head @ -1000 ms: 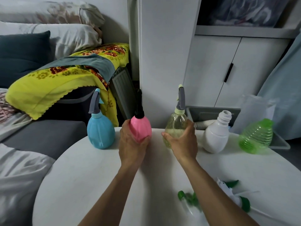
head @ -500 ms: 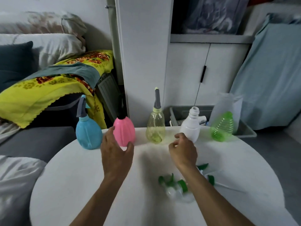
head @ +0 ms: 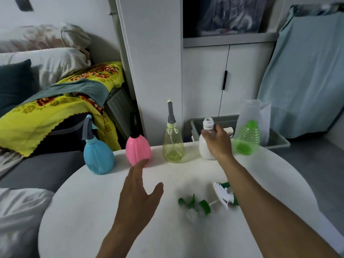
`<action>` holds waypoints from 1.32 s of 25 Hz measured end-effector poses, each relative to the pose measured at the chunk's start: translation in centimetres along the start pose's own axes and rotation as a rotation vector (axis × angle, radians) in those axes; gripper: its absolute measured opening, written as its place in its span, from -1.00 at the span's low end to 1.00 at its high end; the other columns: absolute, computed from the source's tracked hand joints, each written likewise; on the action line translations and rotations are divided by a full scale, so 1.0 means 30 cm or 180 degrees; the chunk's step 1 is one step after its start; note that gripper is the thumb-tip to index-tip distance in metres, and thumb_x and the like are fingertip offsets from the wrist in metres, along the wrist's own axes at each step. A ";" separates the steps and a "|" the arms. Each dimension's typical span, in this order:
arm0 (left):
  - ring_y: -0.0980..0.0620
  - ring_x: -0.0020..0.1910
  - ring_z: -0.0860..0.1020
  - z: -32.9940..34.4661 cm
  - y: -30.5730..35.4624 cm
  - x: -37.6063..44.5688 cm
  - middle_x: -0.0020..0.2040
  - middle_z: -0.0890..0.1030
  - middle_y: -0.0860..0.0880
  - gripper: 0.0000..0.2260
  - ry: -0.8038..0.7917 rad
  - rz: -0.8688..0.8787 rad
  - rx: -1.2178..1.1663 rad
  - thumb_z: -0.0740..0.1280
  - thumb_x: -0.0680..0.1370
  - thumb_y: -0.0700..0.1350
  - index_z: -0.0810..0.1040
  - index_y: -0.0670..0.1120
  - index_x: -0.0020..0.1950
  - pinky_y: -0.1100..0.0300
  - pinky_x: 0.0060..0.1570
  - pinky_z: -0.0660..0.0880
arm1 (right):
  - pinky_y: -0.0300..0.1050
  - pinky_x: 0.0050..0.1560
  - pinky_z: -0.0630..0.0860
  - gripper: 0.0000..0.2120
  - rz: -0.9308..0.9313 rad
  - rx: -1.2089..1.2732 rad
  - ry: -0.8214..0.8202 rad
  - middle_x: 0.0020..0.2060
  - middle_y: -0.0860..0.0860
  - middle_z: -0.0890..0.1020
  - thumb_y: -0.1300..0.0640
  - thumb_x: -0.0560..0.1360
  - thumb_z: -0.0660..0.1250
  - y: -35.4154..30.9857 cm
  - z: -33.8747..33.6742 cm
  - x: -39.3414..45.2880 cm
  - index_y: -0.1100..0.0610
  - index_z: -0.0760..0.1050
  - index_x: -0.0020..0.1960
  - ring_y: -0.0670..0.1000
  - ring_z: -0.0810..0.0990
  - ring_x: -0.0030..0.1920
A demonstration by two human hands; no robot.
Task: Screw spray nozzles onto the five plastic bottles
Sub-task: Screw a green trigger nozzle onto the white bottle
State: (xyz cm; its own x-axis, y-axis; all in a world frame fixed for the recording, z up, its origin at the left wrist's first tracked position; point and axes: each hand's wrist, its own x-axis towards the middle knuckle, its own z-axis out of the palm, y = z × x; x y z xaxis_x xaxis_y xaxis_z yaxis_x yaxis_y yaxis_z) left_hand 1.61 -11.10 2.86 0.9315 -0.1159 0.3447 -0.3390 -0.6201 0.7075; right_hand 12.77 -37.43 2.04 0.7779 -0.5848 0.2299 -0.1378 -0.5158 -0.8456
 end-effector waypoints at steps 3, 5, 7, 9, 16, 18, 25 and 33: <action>0.13 0.26 0.44 -0.003 0.008 0.019 0.30 0.47 0.16 -0.45 0.0053 0.0129 -0.0186 0.49 0.46 -0.05 0.38 0.06 0.40 0.12 0.25 0.41 | 0.07 -0.07 0.50 -0.69 -0.0320 -0.0046 0.0118 -0.07 0.21 0.69 -0.02 0.47 0.42 -0.043 -0.051 -0.007 0.21 0.57 0.03 0.24 0.62 -0.01; 0.21 0.27 0.44 -0.012 0.037 0.023 0.28 0.46 0.26 -0.42 -0.0021 0.0131 -0.0409 0.47 0.42 0.14 0.36 0.14 0.39 0.18 0.22 0.44 | -0.04 -0.13 0.51 -0.73 -0.0524 0.0294 0.0208 -0.15 0.07 0.70 -0.04 0.43 0.46 -0.108 -0.113 -0.079 0.13 0.59 -0.01 0.10 0.65 -0.09; 0.40 0.29 0.34 -0.026 0.073 0.012 0.29 0.33 0.44 -0.27 -0.0141 0.0292 -0.0541 0.46 0.33 0.31 0.22 0.28 0.42 0.39 0.16 0.32 | -0.24 -0.17 0.51 -0.76 -0.0849 0.0723 -0.0169 -0.21 -0.13 0.70 -0.08 0.37 0.49 -0.192 -0.187 -0.204 0.01 0.61 -0.03 -0.14 0.65 -0.16; 0.42 0.34 0.27 -0.027 0.098 -0.014 0.37 0.23 0.45 -0.10 -0.0194 0.0636 -0.0636 0.52 0.28 0.30 0.11 0.25 0.50 0.49 0.18 0.28 | -0.29 -0.14 0.55 -0.72 -0.1128 0.1006 -0.0933 -0.19 -0.14 0.73 -0.09 0.35 0.51 -0.258 -0.220 -0.357 0.00 0.63 0.00 -0.18 0.67 -0.15; 0.38 -0.13 0.51 -0.088 0.072 -0.053 -0.01 0.49 0.30 -0.33 0.0426 0.0491 -0.0221 0.48 0.25 0.25 0.34 0.18 0.29 0.55 -0.19 0.30 | -0.11 0.25 0.44 -0.65 -0.1407 0.0284 -0.1407 0.21 -0.15 0.60 0.06 0.49 0.29 -0.220 -0.242 -0.589 -0.07 0.49 0.26 -0.09 0.54 0.22; 0.39 -0.15 0.51 -0.104 0.050 -0.052 -0.06 0.47 0.30 -0.35 0.0337 0.0298 -0.0181 0.55 0.25 0.18 0.36 0.18 0.26 0.52 -0.22 0.28 | 0.06 0.43 0.15 -0.56 -0.1765 -0.2163 -0.1654 0.26 -0.09 0.56 0.22 0.43 0.24 -0.152 -0.243 -0.564 -0.04 0.48 0.28 0.03 0.39 0.34; 0.16 -0.15 0.53 -0.104 0.006 -0.089 0.00 0.54 0.23 -0.34 -0.0182 0.0736 0.0279 0.54 0.23 0.20 0.41 0.15 0.27 0.51 -0.18 0.30 | 0.24 0.44 -0.12 -0.48 -0.1928 -0.3501 -0.2301 0.11 0.06 0.61 0.21 0.47 0.28 -0.003 -0.117 -0.550 -0.06 0.35 0.40 0.11 0.44 0.27; -0.03 -0.10 0.57 -0.130 -0.030 -0.041 0.07 0.62 0.03 -0.30 0.0119 0.0812 0.0533 0.61 0.23 0.10 0.43 0.05 0.31 0.11 -0.11 0.51 | -0.12 0.19 0.48 -0.56 -0.1196 0.1381 -0.1281 0.19 -0.11 0.65 0.05 0.45 0.47 -0.131 -0.254 -0.455 -0.15 0.49 0.29 -0.08 0.58 0.21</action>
State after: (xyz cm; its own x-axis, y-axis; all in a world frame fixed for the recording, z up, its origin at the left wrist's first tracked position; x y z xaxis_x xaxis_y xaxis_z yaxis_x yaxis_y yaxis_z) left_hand 0.26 -7.36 4.21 0.8126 -0.2575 0.5229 -0.5320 -0.6942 0.4849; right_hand -1.97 -32.19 5.88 0.9030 -0.0953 0.4189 0.3769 -0.2921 -0.8790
